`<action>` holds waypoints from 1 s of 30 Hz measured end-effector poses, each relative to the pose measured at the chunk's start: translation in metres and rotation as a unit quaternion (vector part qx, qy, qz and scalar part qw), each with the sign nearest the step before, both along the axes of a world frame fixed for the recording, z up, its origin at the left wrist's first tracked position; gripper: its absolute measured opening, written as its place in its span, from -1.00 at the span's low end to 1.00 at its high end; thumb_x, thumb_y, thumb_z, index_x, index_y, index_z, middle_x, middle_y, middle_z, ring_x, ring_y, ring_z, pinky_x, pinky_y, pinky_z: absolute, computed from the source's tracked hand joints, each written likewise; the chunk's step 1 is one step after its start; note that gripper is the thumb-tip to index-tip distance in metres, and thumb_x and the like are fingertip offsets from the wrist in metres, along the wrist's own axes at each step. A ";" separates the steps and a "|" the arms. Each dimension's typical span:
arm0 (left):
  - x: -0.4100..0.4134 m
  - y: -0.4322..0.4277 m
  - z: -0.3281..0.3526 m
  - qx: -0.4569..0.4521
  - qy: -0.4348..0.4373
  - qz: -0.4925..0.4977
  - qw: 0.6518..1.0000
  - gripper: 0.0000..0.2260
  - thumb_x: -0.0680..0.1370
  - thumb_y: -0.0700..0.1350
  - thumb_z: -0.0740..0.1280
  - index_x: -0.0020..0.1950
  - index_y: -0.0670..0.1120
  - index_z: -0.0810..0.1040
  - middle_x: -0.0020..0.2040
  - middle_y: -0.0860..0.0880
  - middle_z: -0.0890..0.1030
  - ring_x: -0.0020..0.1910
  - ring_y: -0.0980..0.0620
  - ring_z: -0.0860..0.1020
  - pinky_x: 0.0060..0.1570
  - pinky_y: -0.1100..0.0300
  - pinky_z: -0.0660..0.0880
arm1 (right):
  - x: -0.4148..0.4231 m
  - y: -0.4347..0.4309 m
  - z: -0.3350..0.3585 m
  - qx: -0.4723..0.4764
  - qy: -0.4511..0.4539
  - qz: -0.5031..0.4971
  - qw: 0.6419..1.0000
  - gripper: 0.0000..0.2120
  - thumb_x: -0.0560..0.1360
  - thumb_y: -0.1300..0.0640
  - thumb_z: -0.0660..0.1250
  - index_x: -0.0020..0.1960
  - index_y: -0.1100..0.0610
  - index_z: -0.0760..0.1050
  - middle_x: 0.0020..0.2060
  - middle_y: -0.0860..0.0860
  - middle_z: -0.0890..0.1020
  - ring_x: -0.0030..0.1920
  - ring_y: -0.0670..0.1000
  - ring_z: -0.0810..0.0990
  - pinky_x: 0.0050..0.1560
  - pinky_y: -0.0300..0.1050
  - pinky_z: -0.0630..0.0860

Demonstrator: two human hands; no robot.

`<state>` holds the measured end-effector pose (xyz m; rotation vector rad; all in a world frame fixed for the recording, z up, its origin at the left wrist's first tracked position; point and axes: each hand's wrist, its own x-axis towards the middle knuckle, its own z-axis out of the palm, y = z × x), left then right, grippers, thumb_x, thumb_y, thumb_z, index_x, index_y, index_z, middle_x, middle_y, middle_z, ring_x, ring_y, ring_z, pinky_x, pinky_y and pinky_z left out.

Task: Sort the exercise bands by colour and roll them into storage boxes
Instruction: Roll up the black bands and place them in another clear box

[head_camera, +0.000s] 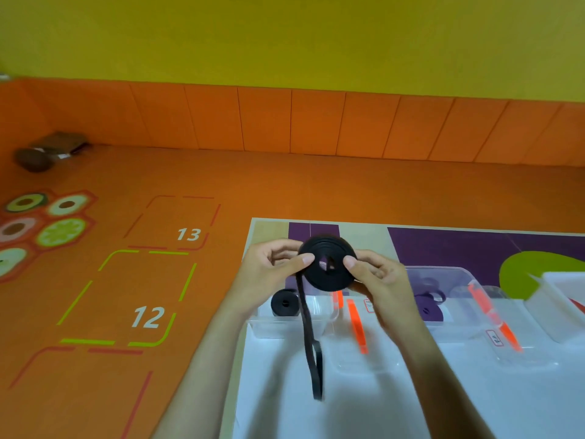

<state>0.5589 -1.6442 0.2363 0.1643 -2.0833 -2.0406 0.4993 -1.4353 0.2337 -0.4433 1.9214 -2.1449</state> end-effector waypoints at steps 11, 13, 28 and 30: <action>0.001 -0.016 0.020 -0.125 -0.013 -0.095 0.987 -0.90 0.56 -0.17 0.53 0.07 -0.08 0.75 -0.05 -0.07 0.78 -0.06 0.01 0.71 0.05 0.14 0.59 | -0.024 0.018 0.040 0.164 0.046 0.168 0.971 -0.84 0.61 0.13 0.42 0.08 0.19 0.72 -0.14 0.30 0.71 -0.06 0.05 0.74 -0.06 -0.20 0.64; 0.000 -0.017 0.024 -0.138 -0.016 -0.119 0.983 -0.90 0.55 -0.16 0.55 0.06 -0.08 0.75 -0.09 -0.08 0.77 -0.09 0.01 0.71 0.03 0.14 0.60 | -0.027 0.018 0.045 0.213 0.052 0.196 0.956 -0.79 0.60 0.05 0.44 0.02 0.21 0.71 -0.20 0.43 0.57 -0.14 0.05 0.62 -0.09 -0.23 0.62; 0.010 0.023 -0.011 0.136 -0.019 0.090 0.986 -0.85 0.55 -0.19 0.53 0.10 -0.19 0.72 -0.05 -0.17 0.77 -0.14 -0.08 0.75 -0.21 0.18 0.66 | 0.012 -0.002 0.012 0.005 0.001 0.000 1.000 -0.88 0.57 0.27 0.44 0.08 0.22 0.72 -0.12 0.15 0.78 -0.06 0.10 0.78 -0.11 -0.16 0.67; 0.010 0.019 -0.015 0.120 -0.017 0.090 0.989 -0.85 0.55 -0.18 0.52 0.10 -0.17 0.72 -0.03 -0.15 0.78 -0.07 -0.09 0.75 -0.11 0.16 0.67 | 0.015 -0.001 0.006 0.002 -0.020 0.016 1.000 -0.85 0.56 0.27 0.45 0.11 0.22 0.71 -0.09 0.16 0.78 -0.03 0.13 0.78 -0.07 -0.16 0.68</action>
